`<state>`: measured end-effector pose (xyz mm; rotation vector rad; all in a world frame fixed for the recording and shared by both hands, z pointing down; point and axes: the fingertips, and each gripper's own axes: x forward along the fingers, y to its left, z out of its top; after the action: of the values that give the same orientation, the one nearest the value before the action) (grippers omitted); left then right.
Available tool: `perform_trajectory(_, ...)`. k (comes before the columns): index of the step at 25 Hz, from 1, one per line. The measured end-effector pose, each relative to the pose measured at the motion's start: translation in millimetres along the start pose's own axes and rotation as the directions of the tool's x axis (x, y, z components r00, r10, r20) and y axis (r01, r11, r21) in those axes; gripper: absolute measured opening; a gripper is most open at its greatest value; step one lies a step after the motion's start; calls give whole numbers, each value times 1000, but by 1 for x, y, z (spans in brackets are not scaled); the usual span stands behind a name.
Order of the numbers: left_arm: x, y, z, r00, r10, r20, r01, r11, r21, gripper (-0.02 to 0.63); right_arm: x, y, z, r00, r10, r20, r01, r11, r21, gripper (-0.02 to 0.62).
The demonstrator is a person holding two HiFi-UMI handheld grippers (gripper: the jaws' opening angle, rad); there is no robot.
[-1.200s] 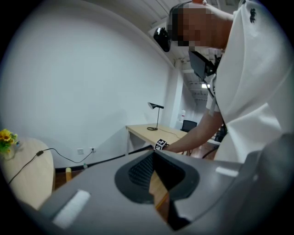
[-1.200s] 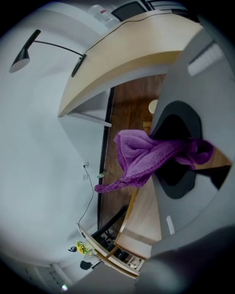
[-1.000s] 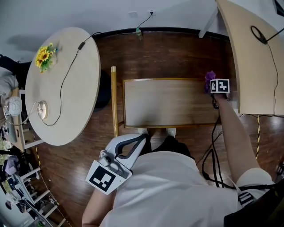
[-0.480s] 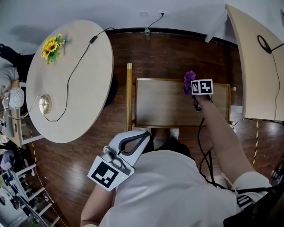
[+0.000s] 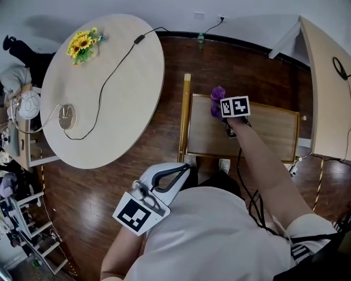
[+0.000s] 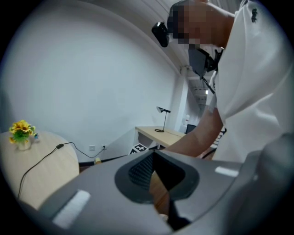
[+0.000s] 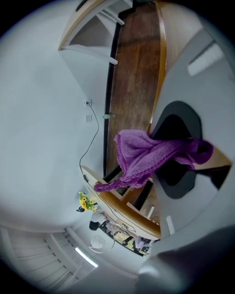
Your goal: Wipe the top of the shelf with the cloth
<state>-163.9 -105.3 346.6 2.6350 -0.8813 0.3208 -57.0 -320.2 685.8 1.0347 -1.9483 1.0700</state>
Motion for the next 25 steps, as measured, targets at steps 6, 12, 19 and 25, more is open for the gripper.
perform_trajectory(6, -19, 8, -7, 1000, 21, -4, -21, 1000, -5, 18, 25, 71, 20, 988, 148, 44, -150, 987, 60, 100)
perform_trajectory(12, -23, 12, -11, 1000, 2, 3, -2, 1000, 1, 18, 19, 86, 22, 971, 222, 93, -232, 967, 109, 100)
perform_trajectory(19, 13, -7, 3, 994, -112, 17, 112, 994, 14, 18, -50, -8, -17, 992, 81, 99, -93, 988, 120, 100)
perform_trajectory(25, 63, -38, 20, 977, -212, 26, 211, 977, 44, 18, -130, -126, -68, 993, -79, 91, 61, 981, 185, 100)
